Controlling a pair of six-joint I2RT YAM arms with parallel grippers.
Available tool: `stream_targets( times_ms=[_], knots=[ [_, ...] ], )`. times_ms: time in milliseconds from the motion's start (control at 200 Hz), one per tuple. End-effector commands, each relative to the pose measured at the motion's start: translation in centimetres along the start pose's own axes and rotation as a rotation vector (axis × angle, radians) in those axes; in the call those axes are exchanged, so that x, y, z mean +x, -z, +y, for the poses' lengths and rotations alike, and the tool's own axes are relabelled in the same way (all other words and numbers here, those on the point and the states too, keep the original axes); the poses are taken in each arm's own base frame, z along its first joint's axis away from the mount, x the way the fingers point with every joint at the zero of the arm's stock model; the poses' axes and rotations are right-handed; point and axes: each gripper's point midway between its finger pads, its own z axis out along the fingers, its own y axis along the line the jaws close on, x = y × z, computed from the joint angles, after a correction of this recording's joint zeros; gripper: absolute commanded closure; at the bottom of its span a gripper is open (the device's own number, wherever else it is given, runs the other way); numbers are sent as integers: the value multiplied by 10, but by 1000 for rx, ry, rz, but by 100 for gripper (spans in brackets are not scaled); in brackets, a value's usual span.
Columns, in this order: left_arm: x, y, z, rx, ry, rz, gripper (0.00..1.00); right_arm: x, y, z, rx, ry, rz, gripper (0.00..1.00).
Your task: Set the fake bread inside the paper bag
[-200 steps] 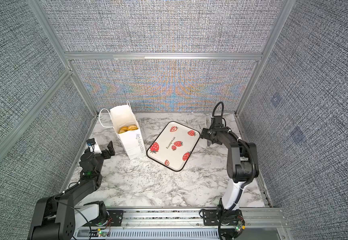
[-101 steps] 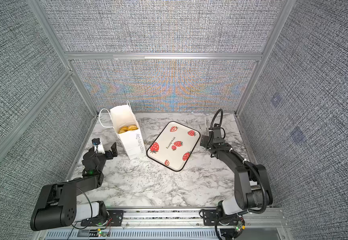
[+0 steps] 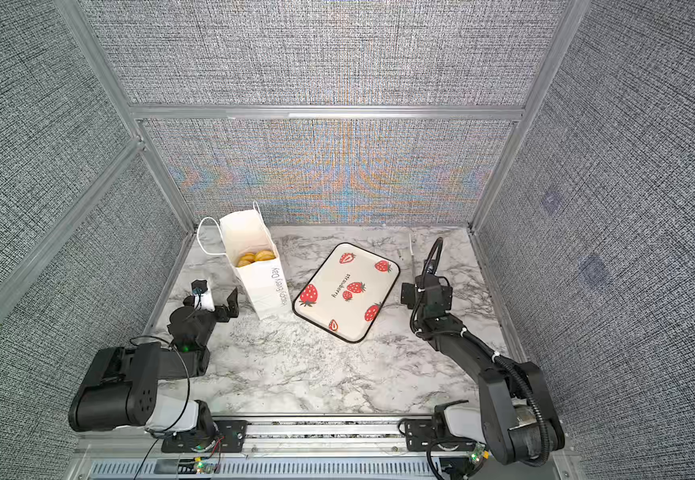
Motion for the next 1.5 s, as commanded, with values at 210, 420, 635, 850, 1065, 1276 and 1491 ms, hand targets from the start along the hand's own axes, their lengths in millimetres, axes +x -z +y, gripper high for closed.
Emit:
stream_targets(
  times_ms=[210,420,635,850,1065,1276,1491],
  knots=[
    [-17,-2,-3,22,-31,-73,1,-1,8,-10,34,27,-139,2],
    [-13,4,-4,18,-35,-108,1,7,-4,-15,37,25,-145,2],
    [-12,6,-7,31,-41,-113,1,12,-14,-16,12,16,-153,2],
    [-12,6,-7,31,-42,-113,1,12,-14,-23,36,24,-176,3],
    [-11,6,-7,32,-43,-110,1,6,-16,-27,33,-4,-233,3],
    [-12,5,-8,40,-46,-110,1,9,-22,-30,17,-16,-256,3],
    [-12,5,-8,40,-45,-109,1,15,-29,-26,-43,-26,-246,3]
  ],
)
